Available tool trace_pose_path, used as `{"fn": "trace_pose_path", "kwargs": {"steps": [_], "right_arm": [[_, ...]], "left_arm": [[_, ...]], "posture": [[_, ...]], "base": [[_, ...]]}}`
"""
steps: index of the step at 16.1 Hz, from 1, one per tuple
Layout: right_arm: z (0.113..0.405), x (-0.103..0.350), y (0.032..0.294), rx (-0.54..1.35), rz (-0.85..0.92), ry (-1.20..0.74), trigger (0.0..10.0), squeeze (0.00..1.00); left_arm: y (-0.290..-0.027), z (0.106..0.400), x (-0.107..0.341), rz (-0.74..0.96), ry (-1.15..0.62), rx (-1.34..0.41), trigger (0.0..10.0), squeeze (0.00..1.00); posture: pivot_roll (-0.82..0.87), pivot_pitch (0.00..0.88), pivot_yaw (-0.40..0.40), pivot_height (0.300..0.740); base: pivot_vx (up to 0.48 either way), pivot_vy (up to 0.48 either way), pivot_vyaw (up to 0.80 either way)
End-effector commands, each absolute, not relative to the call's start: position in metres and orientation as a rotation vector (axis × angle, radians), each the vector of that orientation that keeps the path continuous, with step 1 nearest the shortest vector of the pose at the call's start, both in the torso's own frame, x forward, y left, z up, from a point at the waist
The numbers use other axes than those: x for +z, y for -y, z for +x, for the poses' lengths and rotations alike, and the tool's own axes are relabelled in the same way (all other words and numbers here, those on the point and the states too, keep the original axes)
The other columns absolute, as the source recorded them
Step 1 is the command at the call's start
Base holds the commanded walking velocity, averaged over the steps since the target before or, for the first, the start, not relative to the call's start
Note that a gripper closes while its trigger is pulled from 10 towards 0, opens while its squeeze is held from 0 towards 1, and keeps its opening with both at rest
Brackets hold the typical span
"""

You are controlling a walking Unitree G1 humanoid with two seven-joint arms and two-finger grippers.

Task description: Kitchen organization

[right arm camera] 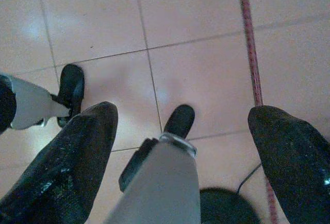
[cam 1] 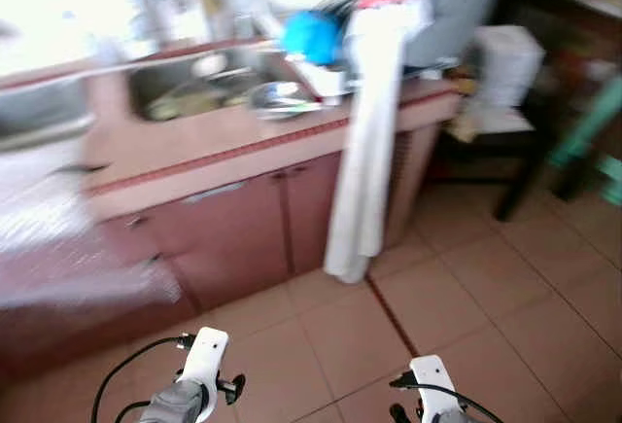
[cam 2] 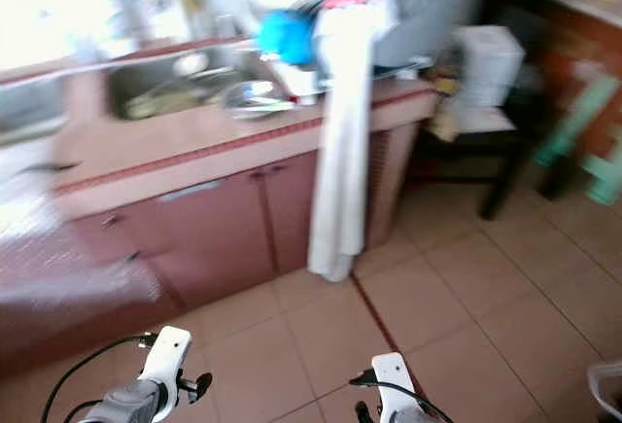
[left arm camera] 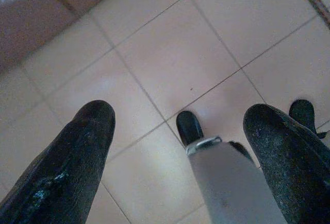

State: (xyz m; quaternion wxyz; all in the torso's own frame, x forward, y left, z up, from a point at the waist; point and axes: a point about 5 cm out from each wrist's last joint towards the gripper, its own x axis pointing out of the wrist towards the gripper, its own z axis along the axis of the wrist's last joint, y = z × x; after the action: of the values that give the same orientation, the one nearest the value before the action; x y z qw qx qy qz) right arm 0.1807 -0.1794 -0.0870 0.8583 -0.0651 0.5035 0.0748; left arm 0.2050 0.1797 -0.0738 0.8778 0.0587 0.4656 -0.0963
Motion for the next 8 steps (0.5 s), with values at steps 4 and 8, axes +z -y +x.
{"fn": "trace_pose_path", "kwargs": {"steps": [4, 8], "right_arm": [[0.177, -0.089, 0.177, 0.182, -0.167, -1.067, 10.0, 0.00], [0.177, -0.090, 0.173, 0.174, -0.140, -1.071, 10.0, 0.00]], "left_arm": [[-0.181, 0.213, -0.068, 0.018, -0.888, -0.149, 10.0, 0.00], [-0.180, 0.206, -0.072, 0.079, -0.943, -0.202, 10.0, 0.00]], "posture": [[0.09, 0.000, 0.055, 0.740], [0.09, 0.000, 0.062, 0.740]], "base": [[0.000, 0.000, 0.00], [0.000, 0.000, 0.00]]}}
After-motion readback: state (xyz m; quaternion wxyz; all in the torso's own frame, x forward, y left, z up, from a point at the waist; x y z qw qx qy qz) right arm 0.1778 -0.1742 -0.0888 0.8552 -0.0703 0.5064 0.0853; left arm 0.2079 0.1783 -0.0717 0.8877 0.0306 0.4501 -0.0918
